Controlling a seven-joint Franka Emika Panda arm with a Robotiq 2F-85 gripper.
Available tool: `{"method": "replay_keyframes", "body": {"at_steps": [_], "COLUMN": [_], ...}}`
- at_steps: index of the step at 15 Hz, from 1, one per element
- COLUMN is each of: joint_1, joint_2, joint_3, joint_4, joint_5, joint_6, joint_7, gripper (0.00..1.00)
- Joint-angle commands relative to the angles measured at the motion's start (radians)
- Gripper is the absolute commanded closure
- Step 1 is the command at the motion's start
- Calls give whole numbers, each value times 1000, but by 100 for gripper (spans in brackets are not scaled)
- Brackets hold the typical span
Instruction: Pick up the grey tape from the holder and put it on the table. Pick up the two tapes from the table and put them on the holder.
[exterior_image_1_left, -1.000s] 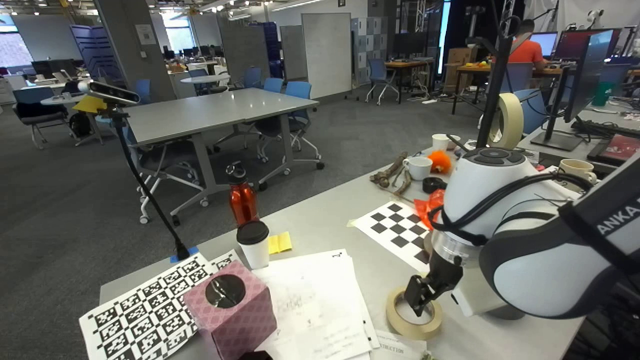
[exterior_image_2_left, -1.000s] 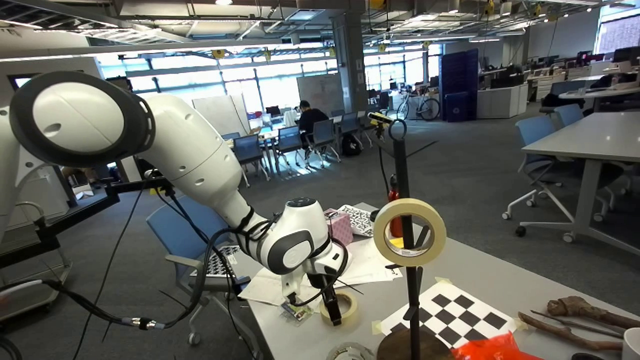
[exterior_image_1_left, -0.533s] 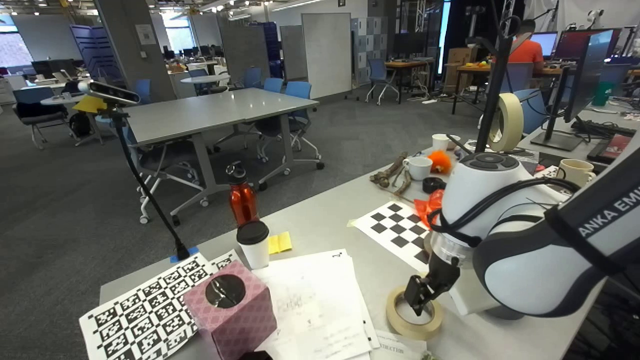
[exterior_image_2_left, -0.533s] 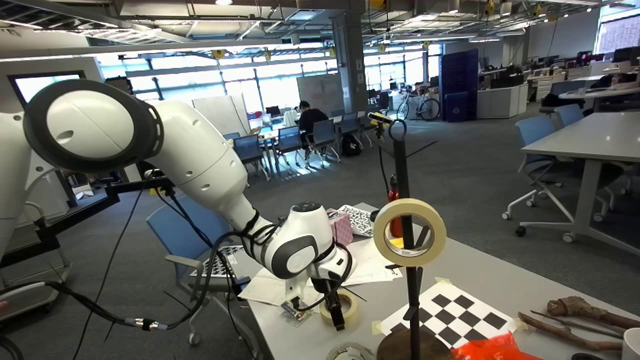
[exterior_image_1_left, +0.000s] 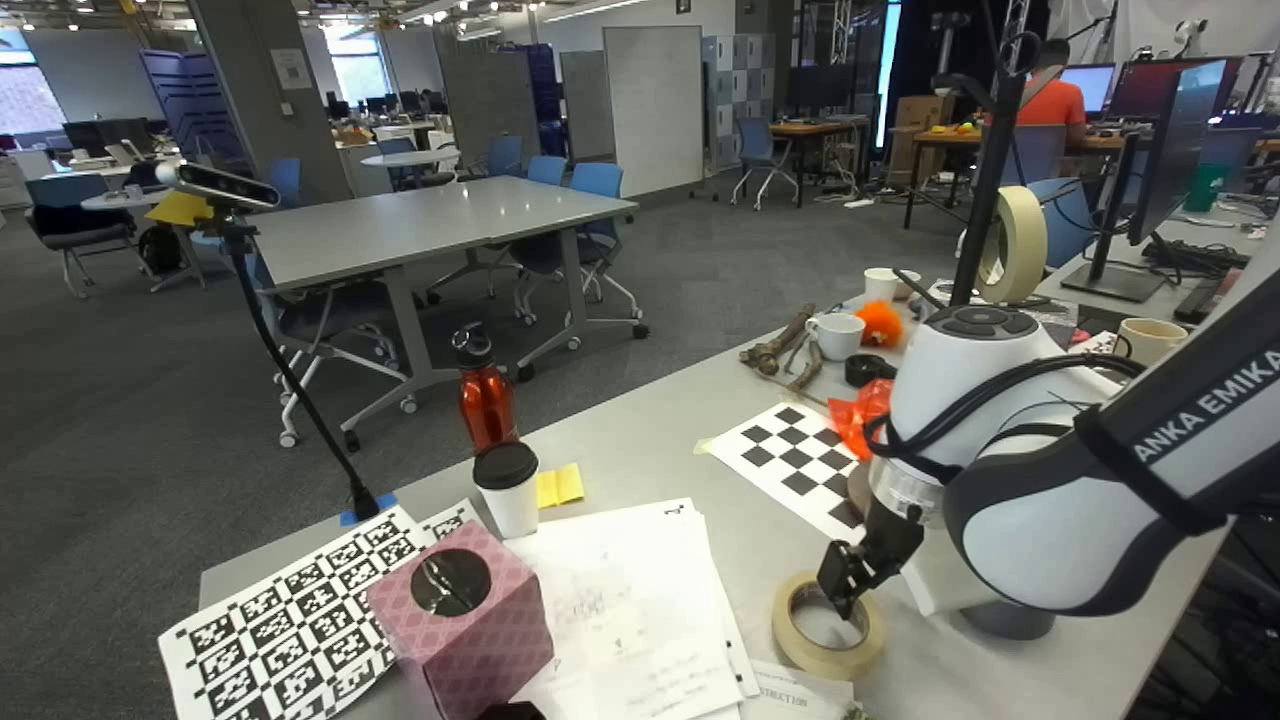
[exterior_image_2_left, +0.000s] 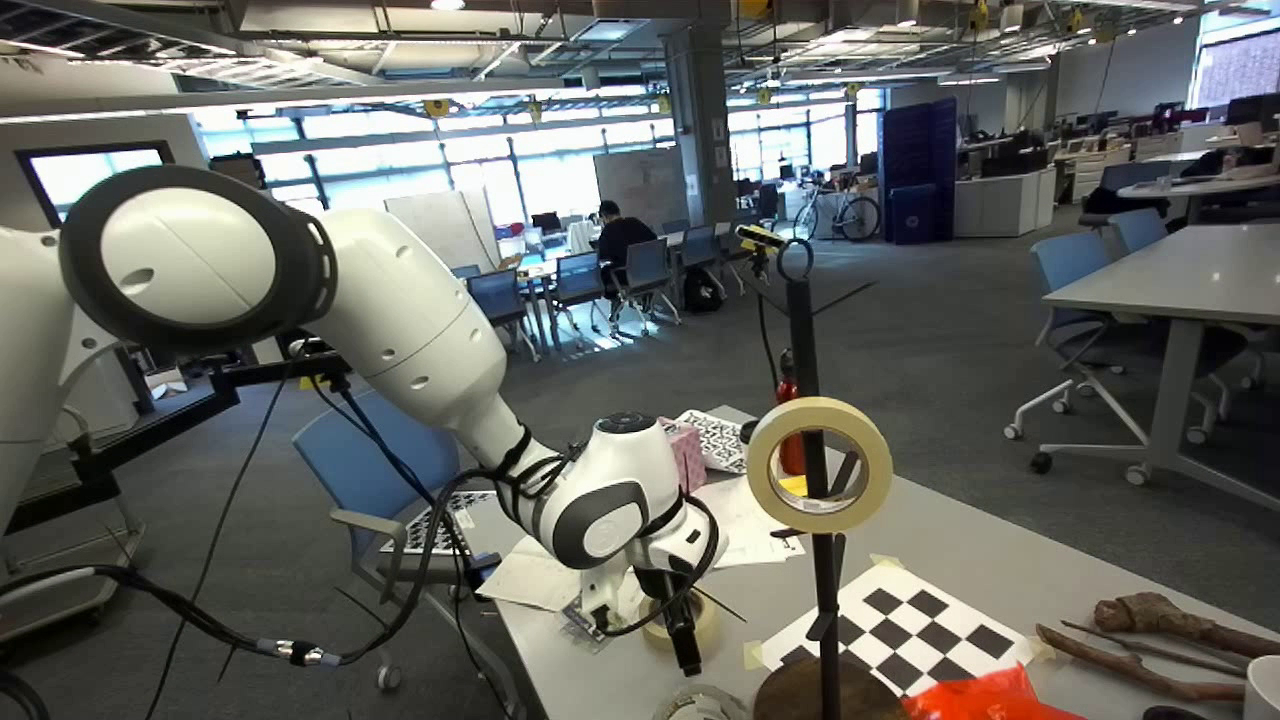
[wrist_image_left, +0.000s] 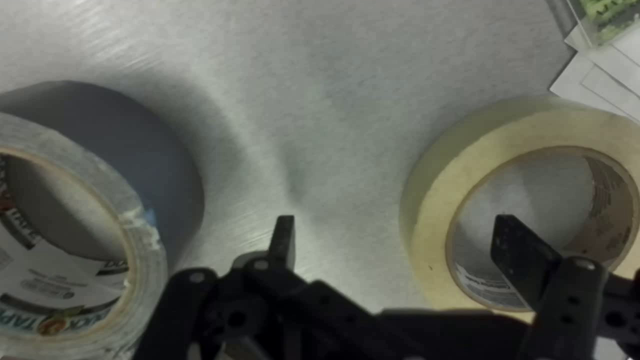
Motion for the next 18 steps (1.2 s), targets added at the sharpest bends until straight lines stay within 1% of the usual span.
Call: {"method": "replay_keyframes", "body": {"at_steps": [1,2,3,5,6,8,10,11,12,14,18], "joint_1": [-11,-10,-10,-9,-9,-8,-5,1,7,20,29], "joint_2": [24,25,27,29,30,28,25,21,18,6,-42], "joint_3": [6,5,5,4,3,2,-1,-7,-14,-29,-42], "joint_4": [28,29,31,32,32,31,31,30,28,19,-19], "joint_5": [21,21,21,20,20,19,16,12,8,3,4], "joint_6": [4,3,3,2,3,3,3,1,-1,-7,-9], "joint_7": [-10,-10,-11,-11,-11,-11,-10,-5,1,15,20], "gripper": [12,19,30,44,54,69,83,92,98,95,95]}}
